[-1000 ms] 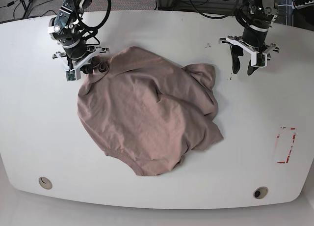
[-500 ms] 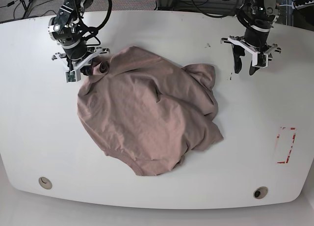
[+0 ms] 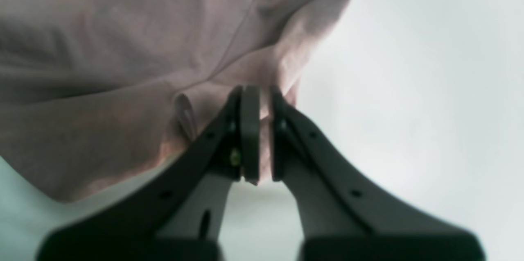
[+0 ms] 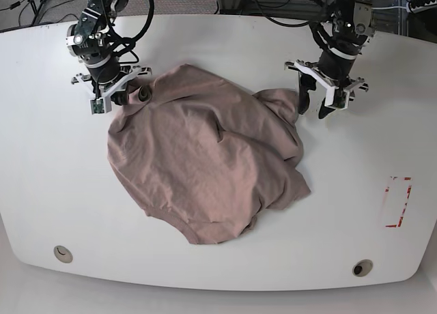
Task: Fold the T-shirt properly
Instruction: 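Move the left gripper down onto the crumpled shirt edge near the sleeve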
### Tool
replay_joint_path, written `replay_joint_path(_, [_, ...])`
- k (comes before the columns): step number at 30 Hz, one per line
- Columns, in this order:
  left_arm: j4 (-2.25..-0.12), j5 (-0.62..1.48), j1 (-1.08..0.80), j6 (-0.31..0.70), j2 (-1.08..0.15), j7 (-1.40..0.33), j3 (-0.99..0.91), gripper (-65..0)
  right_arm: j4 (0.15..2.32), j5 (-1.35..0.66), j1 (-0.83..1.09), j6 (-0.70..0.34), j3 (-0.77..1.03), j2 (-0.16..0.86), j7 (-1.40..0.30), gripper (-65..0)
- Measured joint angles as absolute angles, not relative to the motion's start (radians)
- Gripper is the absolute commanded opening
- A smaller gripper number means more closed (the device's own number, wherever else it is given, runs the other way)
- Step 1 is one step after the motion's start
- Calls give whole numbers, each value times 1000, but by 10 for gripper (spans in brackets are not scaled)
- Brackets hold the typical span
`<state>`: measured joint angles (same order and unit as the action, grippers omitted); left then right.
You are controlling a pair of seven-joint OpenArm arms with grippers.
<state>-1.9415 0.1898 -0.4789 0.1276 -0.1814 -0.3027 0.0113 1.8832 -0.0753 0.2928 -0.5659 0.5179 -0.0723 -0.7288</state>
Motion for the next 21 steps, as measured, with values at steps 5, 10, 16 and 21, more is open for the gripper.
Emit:
replay_joint_path(5, [-1946, 203, -446, 139, -177, -299, 37, -376, 1881, -79, 295, -567, 517, -71, -730, -622])
replay_joint_path(10, [-1945, 200, -452, 144, -176, -318, 38, -372, 1882, -75, 298, -567, 523, -70, -731, -625])
replay_joint_path(16, [-1943, 196, -455, 135, -176, -325, 25, -373, 1882, -79, 298, -569, 523, -73, -737, -617])
replay_joint_path(21, [-1943, 195, -466, 139, -175, -312, 6, -373, 1883, -78, 295, -569, 531, -72, -738, -579])
